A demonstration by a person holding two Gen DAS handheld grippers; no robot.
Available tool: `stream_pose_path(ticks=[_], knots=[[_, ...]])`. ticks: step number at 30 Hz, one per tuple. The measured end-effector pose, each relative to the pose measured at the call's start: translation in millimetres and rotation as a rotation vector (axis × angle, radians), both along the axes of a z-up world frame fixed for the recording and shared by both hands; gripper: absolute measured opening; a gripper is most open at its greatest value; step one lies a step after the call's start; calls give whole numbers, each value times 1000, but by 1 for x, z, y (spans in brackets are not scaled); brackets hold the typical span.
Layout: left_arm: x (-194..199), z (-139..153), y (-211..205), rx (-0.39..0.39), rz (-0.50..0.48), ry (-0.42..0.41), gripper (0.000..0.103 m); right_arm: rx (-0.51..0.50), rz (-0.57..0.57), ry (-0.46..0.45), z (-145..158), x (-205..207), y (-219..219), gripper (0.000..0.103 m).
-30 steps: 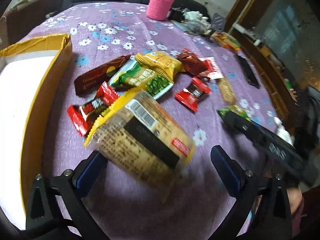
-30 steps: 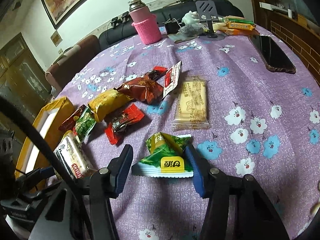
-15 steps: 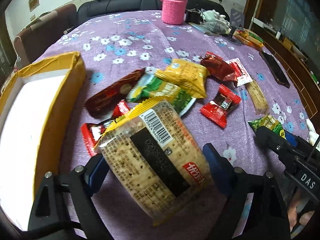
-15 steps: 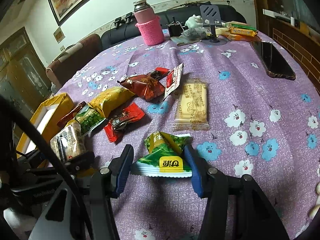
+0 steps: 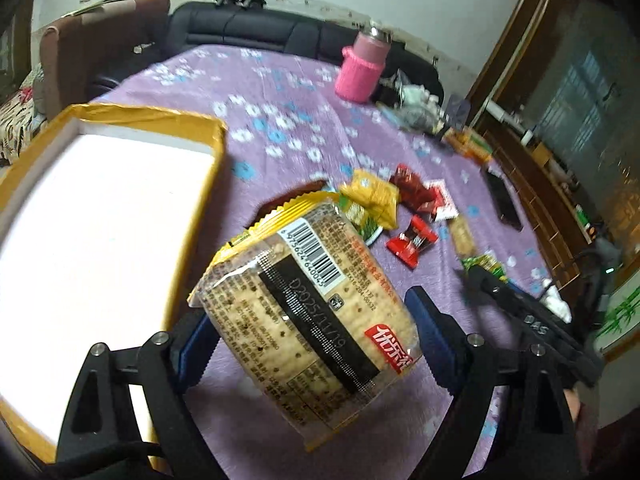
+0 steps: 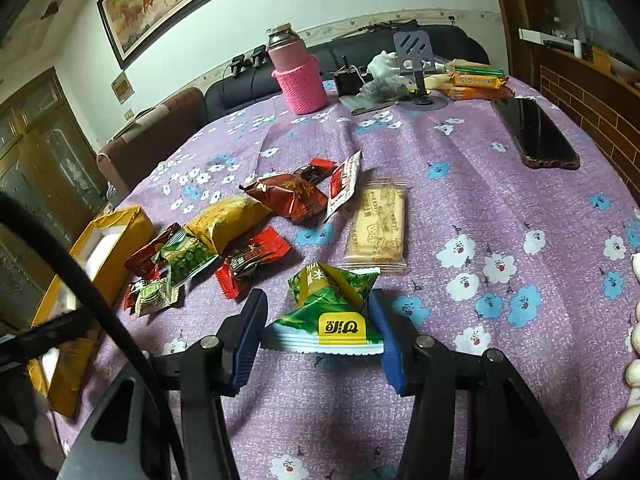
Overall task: Organize snacks
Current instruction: 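Carry the cracker pack into the tray, open left tool while right carries green pack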
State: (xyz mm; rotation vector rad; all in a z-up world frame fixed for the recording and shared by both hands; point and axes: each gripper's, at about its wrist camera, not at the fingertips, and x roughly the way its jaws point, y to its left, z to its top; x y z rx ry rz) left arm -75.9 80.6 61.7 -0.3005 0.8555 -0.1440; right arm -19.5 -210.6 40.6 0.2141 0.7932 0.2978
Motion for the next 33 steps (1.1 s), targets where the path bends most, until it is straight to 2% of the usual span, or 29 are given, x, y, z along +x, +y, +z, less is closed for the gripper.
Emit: stream_pose_path(ticks=[5, 10, 15, 19, 26, 33], knots=[[-20, 12, 44, -36, 73, -34, 88, -19, -40, -29, 5, -3, -1, 52], [-38, 8, 98, -13, 195, -32, 88, 18, -20, -56, 26, -18, 12, 52], [-49, -2, 140, 8, 302, -20, 88, 61, 151, -72, 55, -37, 68, 52], [-57, -6, 166, 23, 367, -18, 88, 76, 299, -53, 65, -46, 125, 52], [-61, -16, 191, 45, 403, 0, 88, 30, 519, -14, 59, -58, 226, 51], [-64, -22, 204, 33, 419, 1, 88, -77, 634, -5, 39, -66, 292, 52]])
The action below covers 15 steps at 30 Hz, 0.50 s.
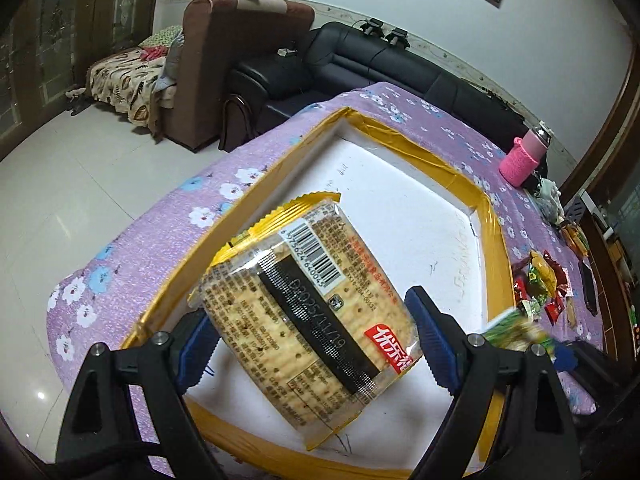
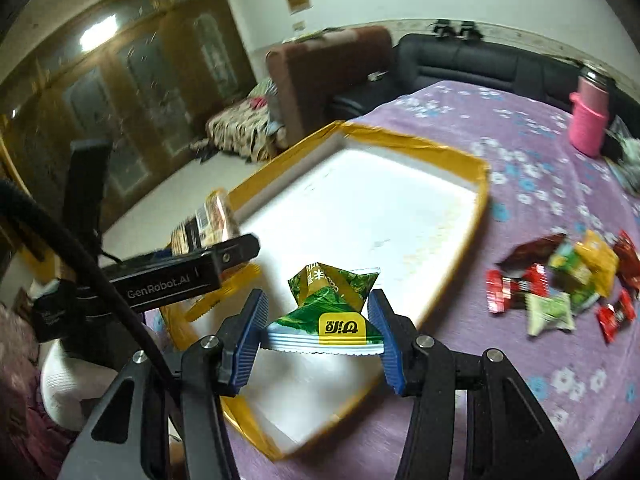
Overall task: Organize snacks
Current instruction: 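Carry the cracker pack into the tray, open left tool while right carries green pack, then open the right tool to drop the green pea pack into the tray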
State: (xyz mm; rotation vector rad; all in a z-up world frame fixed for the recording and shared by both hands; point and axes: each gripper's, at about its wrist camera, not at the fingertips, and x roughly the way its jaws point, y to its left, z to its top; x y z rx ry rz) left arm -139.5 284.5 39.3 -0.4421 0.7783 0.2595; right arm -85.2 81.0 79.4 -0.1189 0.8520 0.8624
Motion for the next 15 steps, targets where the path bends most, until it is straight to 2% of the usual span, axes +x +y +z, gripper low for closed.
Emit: stream_pose_path(ticks=[10, 15], knots=[[-8, 4, 13, -57, -9, -29, 89, -98, 28, -20, -23, -8, 33, 52], [-17, 15, 13, -95, -12, -75, 89, -88, 16, -22, -22, -10, 33, 55]])
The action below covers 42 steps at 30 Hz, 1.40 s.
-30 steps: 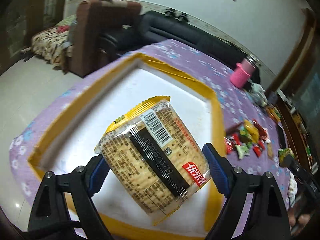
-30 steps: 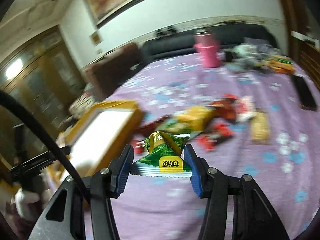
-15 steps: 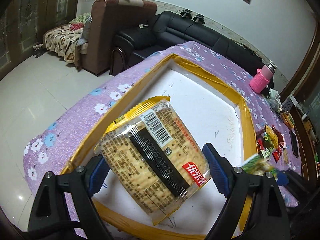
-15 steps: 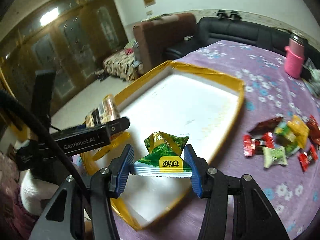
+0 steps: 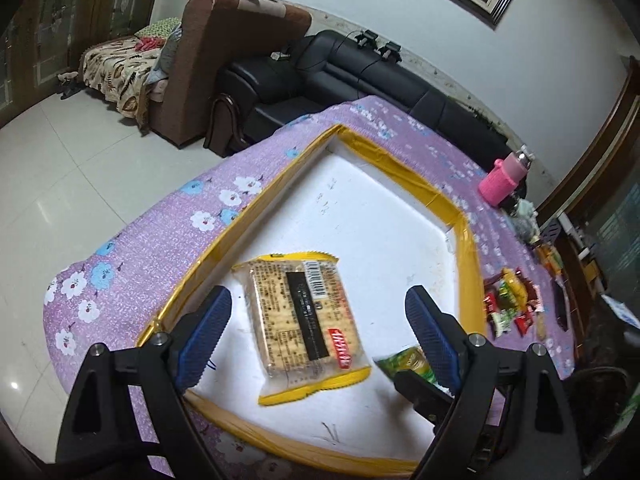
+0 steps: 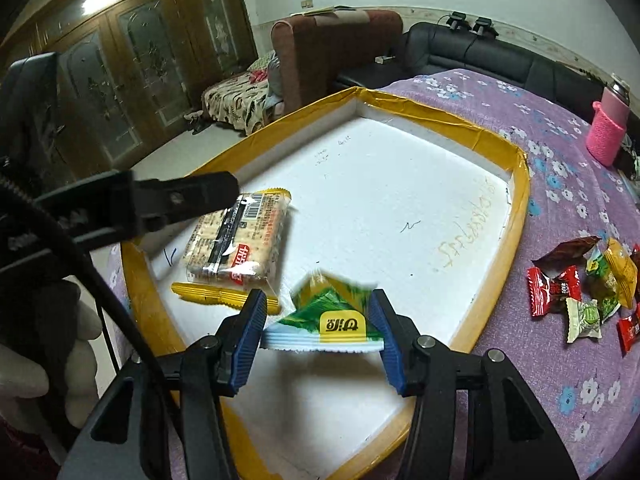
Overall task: Organize snacks
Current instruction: 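Open the right tool to drop the green pea pack into the tray, then grasp the green-white candy with the right tool while the left tool grasps a green snack pack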
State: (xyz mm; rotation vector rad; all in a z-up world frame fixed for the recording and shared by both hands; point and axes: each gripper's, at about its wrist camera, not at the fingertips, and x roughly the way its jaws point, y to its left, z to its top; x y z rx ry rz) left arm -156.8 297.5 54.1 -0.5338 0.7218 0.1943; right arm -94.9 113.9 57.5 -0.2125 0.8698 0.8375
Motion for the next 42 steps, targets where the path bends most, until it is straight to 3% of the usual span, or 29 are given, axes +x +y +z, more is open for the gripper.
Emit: stream_pose_path(ticks=[5, 9, 13, 20, 25, 33, 36, 42], knots=[[-9, 14, -6, -35, -18, -56, 89, 58, -17, -3, 14, -1, -15, 59], [-13, 26, -18, -39, -52, -91, 89, 123, -77, -33, 33, 2, -52, 60], [-13, 33, -32, -59, -97, -116, 89, 173, -225, -23, 41, 26, -113, 64], [-4, 30, -59, -56, -163, -94, 89, 199, -472, 87, 19, 68, -196, 64], [-1, 29, -72, -45, -187, -77, 89, 152, -485, 94, 5, 75, -195, 64], [1, 30, -86, -23, -215, -66, 89, 49, -501, 100, -18, 102, -159, 63], [1, 30, -90, -11, -228, -63, 89, -14, -500, 96, -25, 104, -150, 41], [7, 28, -102, -1, -267, -55, 89, -19, -503, 108, -22, 94, -171, 36]])
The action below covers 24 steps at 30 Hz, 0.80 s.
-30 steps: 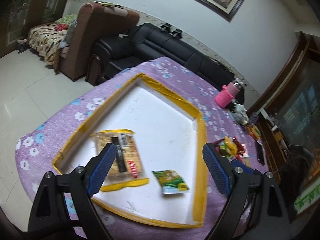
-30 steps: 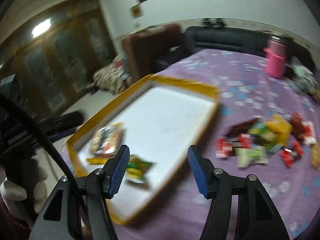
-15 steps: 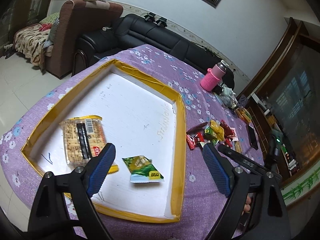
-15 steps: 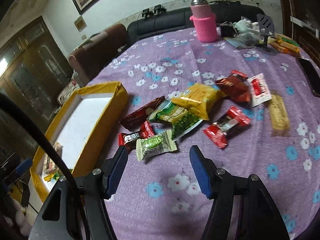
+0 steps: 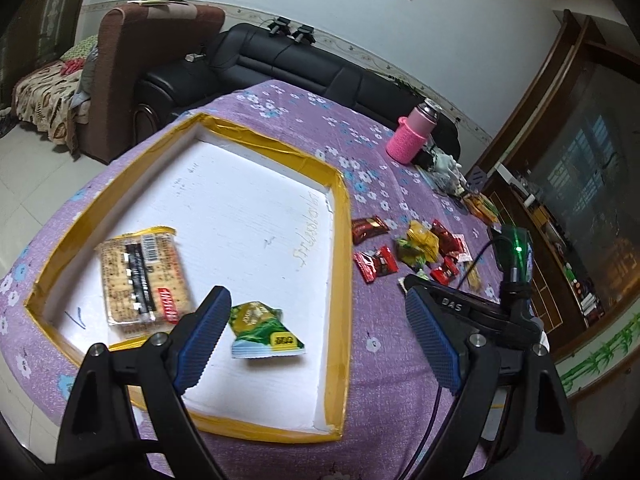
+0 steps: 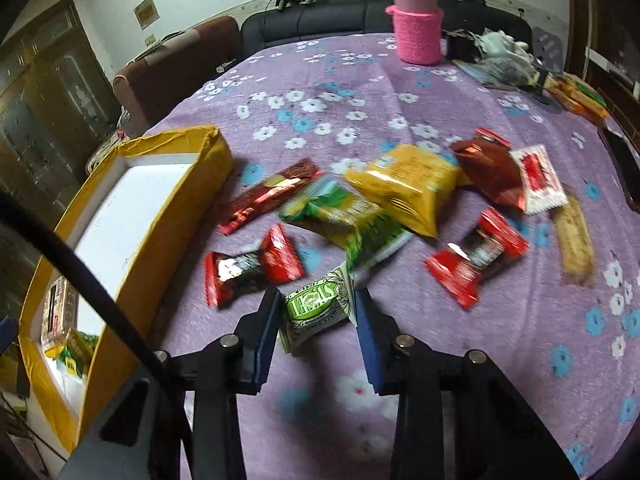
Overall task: Organize snacks
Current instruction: 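Grasp the green-white candy with the right tool while the left tool grasps a green snack pack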
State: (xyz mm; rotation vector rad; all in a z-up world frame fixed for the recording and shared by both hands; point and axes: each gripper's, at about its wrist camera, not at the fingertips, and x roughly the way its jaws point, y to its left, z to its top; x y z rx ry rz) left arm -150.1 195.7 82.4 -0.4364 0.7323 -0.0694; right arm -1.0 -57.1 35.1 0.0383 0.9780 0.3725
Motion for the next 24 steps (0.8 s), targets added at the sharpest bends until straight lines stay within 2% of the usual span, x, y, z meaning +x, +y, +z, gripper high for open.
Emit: stream_pose_path(ticks=[9, 16, 20, 24], knots=[[19, 0, -37, 31, -126, 23, 89, 10, -70, 14, 2, -16, -72, 36], [53, 6, -79, 68, -232, 58, 89, 97, -91, -27, 0, -13, -102, 37], [85, 8, -108, 166, -287, 74, 89, 172, -77, -42, -5, -12, -112, 37], [123, -4, -141, 267, -352, 118, 89, 218, -72, -33, -6, -10, -117, 37]])
